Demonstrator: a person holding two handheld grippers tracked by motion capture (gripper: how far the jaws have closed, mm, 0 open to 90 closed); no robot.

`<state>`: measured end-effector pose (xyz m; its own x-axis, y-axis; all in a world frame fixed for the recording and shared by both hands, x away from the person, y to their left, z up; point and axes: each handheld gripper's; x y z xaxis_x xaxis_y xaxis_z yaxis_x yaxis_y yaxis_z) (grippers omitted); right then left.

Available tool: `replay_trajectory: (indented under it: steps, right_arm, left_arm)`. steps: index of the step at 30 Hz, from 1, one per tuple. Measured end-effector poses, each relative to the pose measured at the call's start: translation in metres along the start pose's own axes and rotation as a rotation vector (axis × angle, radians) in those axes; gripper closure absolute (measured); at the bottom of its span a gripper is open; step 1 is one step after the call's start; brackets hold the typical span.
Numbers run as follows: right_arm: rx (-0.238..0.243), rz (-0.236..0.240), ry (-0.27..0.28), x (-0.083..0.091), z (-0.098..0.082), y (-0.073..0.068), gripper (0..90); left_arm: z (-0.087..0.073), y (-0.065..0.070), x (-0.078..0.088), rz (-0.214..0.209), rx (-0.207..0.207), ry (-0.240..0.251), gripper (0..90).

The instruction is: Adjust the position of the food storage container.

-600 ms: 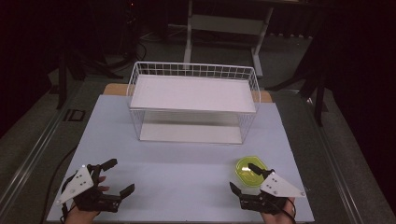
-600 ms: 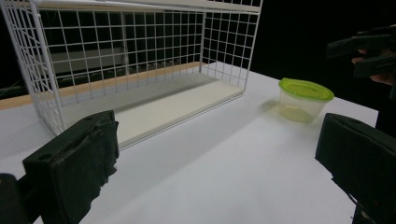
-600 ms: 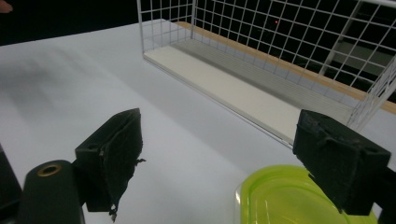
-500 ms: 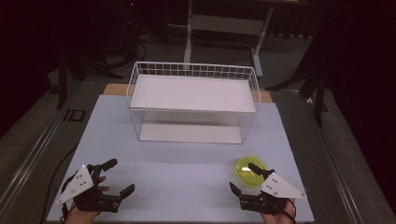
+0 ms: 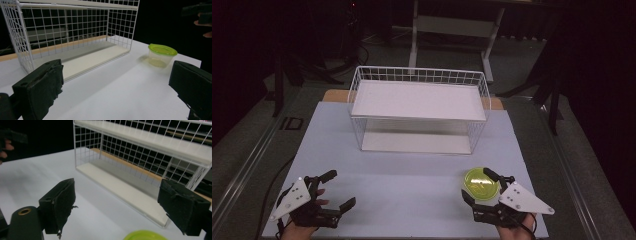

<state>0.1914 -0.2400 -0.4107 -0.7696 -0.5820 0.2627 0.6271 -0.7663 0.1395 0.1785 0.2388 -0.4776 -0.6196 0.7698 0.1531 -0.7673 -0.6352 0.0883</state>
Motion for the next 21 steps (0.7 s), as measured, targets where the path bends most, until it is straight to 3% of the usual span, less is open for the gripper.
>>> replay_trajectory:
  steps: [5, 7, 8, 10, 14, 18, 21]
  right_arm:
    - [-0.005, -0.022, -0.025, -0.003, 0.009, 0.008, 12.8]
    - [-0.027, -0.017, -0.028, -0.007, 0.013, 0.013, 11.4]
    - [-0.039, -0.039, -0.027, -0.009, 0.014, 0.015, 11.4]
    - [-0.071, -0.011, -0.027, -0.012, 0.017, 0.022, 12.3]
    - [-0.070, -0.050, -0.020, -0.018, 0.018, 0.035, 14.4]
    - [-0.126, -0.088, -0.054, -0.026, 0.012, 0.055, 28.0]
    - [-0.140, -0.111, -0.078, -0.030, 0.005, 0.065, 36.3]
  left_arm:
    - [0.000, 0.000, -0.001, -0.004, 0.002, 0.001, 0.3]
    - [0.000, 0.000, -0.001, -0.004, 0.001, 0.001, 0.3]
    - [0.000, 0.000, -0.001, -0.007, 0.003, 0.001, 0.3]
    - [0.000, 0.000, -0.001, -0.007, 0.003, -0.002, 0.3]
    - [0.000, 0.000, -0.001, -0.008, 0.002, -0.002, 0.3]
    - [0.000, 0.001, -0.001, -0.007, 0.001, -0.003, 0.3]
    - [0.000, 0.001, -0.001, -0.006, -0.002, -0.004, 0.3]
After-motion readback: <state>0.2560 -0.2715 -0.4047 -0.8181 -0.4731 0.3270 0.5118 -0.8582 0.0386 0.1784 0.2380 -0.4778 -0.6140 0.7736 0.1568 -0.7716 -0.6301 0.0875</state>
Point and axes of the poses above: each handheld gripper's, and its own axes: x roughly backward along the jaws, z roughly out of its top, y roughly to its right, and after that the axes turned 5 degrees about -z, right-handed
